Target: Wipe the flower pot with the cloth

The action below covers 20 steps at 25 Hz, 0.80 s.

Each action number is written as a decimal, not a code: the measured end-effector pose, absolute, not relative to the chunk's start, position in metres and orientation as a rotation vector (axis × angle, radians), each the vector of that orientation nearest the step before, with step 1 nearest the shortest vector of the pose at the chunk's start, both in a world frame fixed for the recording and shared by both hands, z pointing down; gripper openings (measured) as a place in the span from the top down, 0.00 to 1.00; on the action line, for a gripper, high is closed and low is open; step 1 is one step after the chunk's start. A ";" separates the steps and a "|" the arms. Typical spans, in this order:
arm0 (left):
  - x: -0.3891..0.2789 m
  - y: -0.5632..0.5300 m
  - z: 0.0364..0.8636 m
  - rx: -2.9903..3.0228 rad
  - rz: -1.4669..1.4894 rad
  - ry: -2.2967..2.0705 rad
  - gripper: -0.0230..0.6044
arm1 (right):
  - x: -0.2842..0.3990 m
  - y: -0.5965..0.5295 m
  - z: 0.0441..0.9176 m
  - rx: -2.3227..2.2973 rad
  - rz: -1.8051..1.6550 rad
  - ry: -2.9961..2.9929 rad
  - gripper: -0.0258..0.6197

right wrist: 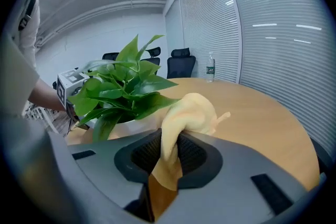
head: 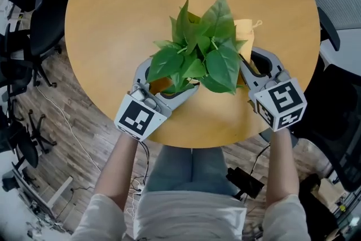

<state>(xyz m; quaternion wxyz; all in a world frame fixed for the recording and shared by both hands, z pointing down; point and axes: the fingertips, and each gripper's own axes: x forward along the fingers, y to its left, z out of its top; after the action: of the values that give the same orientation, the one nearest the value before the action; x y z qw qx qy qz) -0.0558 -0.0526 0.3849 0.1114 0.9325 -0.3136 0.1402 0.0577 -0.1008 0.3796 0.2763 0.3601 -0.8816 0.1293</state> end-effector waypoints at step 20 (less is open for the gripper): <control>-0.046 -0.056 0.393 2.720 0.400 -0.886 0.39 | 0.022 -0.083 0.392 0.700 0.119 -2.345 0.85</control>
<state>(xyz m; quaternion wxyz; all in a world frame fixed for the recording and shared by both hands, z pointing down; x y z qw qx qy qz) -0.0464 -0.0556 0.3933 0.1263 0.9341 -0.3044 0.1373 0.0223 -0.0834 0.3923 0.3387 0.2688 -0.9005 0.0456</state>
